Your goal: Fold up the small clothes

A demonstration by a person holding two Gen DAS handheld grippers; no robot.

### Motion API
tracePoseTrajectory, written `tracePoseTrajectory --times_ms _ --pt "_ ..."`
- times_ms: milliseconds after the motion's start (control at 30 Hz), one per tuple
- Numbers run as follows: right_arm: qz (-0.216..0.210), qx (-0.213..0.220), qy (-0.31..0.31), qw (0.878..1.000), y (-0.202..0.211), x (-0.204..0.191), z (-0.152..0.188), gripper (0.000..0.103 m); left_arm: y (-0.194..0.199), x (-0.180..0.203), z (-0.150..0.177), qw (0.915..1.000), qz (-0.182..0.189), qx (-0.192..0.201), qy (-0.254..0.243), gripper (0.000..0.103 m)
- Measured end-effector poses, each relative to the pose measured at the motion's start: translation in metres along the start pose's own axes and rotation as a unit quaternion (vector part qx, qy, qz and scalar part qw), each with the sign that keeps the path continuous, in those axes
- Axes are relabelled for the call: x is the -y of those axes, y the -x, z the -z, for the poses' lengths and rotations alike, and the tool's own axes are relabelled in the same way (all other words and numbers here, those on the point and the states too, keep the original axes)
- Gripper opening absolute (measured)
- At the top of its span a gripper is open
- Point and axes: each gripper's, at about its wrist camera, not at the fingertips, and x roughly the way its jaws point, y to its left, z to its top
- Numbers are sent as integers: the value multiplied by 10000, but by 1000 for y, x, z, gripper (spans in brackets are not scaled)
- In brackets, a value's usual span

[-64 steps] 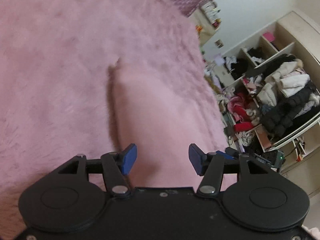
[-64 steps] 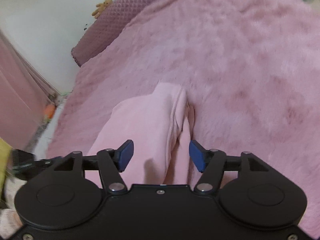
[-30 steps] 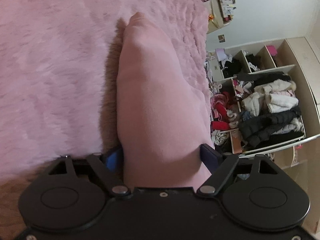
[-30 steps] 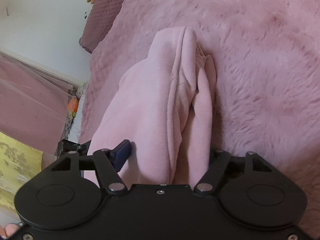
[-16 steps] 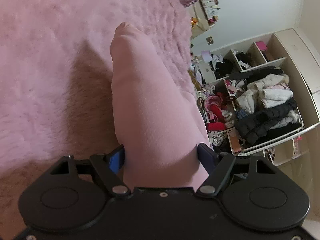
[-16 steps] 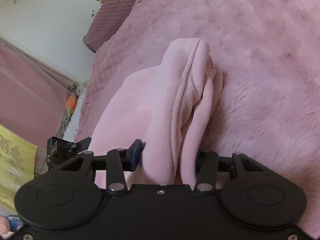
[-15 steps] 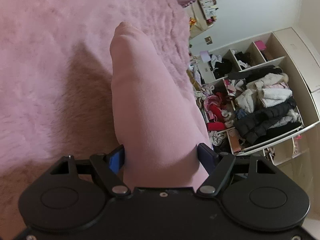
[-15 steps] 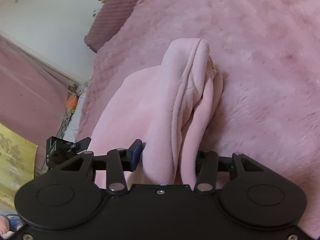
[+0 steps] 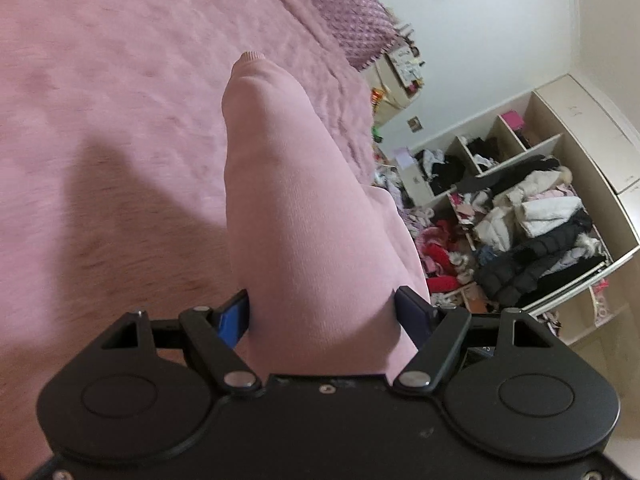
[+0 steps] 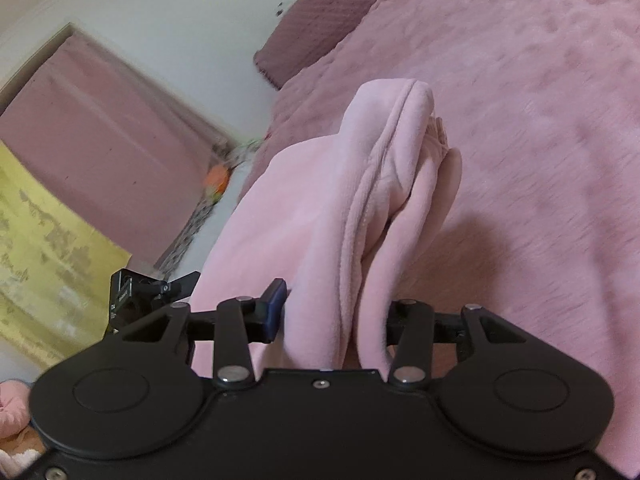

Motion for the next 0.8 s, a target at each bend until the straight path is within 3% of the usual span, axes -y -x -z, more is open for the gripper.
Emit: tracePoseTrajectory --times_ms 167,400,500,600,733,800 --pt "9 -202 -26 9998 -33 7 29 45 21 -36 16 9996 -230 31 159 78" --pt "334 -505 -174 9980 -60 31 60 45 7 -100 37 9976 -458 -120 497 78" --pt "532 -575 -234 9966 -65 46 71 43 1 -120 47 9977 -400 -165 527 79" --pt "438 -527 -417 9968 -63 56 75 44 1 -126 53 9983 -365 -155 426 79" --pt "569 -513 -485 9959 -67 58 80 62 0 -119 51 9979 -499 -151 375 80" --pt "587 -459 -498 9960 -66 53 79 64 8 -106 50 9975 -690 -87 127 79"
